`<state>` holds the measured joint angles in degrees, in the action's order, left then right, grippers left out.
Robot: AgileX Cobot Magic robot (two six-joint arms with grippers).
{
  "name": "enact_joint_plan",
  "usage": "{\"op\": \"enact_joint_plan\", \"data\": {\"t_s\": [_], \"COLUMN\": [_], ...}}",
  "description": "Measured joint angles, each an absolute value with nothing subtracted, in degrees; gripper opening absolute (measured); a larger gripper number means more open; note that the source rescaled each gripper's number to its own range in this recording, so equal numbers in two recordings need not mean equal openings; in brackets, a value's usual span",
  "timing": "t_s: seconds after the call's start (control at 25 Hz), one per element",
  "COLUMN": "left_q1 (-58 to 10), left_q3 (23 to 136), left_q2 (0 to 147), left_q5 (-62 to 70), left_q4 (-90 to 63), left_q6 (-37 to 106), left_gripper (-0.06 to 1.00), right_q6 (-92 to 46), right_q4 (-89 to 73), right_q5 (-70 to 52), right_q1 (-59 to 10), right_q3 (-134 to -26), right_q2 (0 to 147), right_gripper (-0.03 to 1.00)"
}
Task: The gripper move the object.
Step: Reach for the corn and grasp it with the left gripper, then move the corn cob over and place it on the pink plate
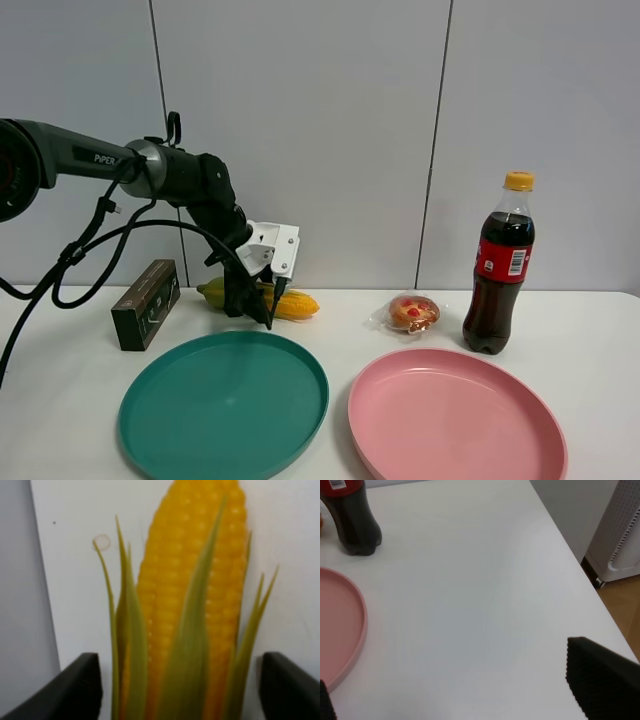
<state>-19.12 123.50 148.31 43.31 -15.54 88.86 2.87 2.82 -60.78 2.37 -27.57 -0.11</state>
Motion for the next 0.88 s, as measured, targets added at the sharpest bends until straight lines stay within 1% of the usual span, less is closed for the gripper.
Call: {"op": "enact_joint_plan", "data": {"t_s": [0.04,0.08,0.12,0.16,0.32,0.48,0.72,0.88], "left_q1": [-19.1,-19.1,-19.1,-19.1,-19.2,-19.9,-22.0,-24.9], "left_q3": [123.5,123.5,123.5,123.5,123.5,126.3,137.7,144.1], "left_q2": [148.4,148.5,148.5,148.5,148.5,147.6,141.4,136.4], "left_q5": [43.3,43.1,42.8,42.9,43.4,48.4,59.7,67.8], "left_q4": [-15.6,-15.6,-15.6,-15.6,-15.1,-12.7,-5.8,-3.0], "left_q6": [88.9,88.9,89.1,89.1,89.1,87.8,76.3,66.5], "left_gripper": [0.28,0.14,0.02,0.0,0.0,0.0,0.0,0.0], "right_q6": [2.9,2.9,2.9,2.9,2.9,2.9,2.9,2.9], "right_q4": [2.8,2.8,2.8,2.8,2.8,2.8,2.8,2.8], "right_q5": [-60.8,-60.8,-60.8,-60.8,-60.8,-60.8,-60.8,-60.8], "right_q1": [2.4,2.4,2.4,2.4,2.4,2.4,2.4,2.4], "right_q3": [-27.6,-27.6,-27.6,-27.6,-27.6,-27.6,-27.6,-27.6], "right_q2": [-0.1,-0.1,-0.1,-0.1,-0.1,-0.1,-0.1,-0.1], "right_gripper": [1.0,1.0,1.0,1.0,1.0,1.0,1.0,1.0]}}
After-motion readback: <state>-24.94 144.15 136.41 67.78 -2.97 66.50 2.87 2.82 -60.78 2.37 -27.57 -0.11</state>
